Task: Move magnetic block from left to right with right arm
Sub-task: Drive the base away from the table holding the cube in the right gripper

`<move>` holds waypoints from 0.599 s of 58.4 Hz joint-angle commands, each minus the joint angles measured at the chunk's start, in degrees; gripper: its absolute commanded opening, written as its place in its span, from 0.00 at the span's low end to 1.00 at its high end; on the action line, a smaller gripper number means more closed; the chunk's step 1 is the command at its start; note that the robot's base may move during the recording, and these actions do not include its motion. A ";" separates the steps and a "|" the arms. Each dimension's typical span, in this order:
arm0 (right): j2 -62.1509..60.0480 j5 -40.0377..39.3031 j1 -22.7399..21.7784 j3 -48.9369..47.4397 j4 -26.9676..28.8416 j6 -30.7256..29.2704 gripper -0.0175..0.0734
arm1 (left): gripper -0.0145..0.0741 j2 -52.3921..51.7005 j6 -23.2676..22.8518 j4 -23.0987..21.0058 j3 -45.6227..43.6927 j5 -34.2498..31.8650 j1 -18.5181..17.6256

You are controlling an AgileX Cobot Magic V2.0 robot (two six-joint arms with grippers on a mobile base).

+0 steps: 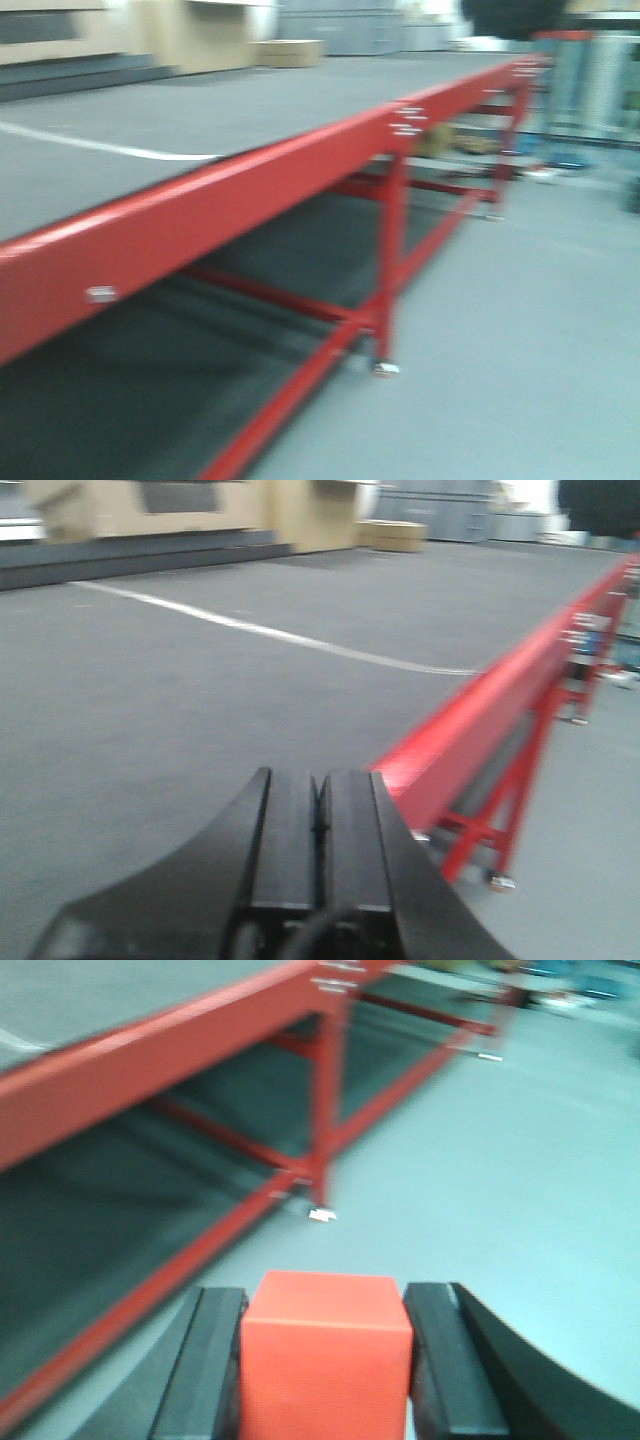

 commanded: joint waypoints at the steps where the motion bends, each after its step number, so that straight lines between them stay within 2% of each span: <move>1: 0.65 -4.53 -0.34 -1.56 -0.76 -0.68 0.45 | 0.02 -0.77 -0.34 -0.27 0.48 -4.82 -0.27; 35: 0.65 -4.53 -0.34 -1.56 -0.76 -0.68 0.45 | 0.02 -0.77 -0.34 -0.27 0.48 -4.82 -0.27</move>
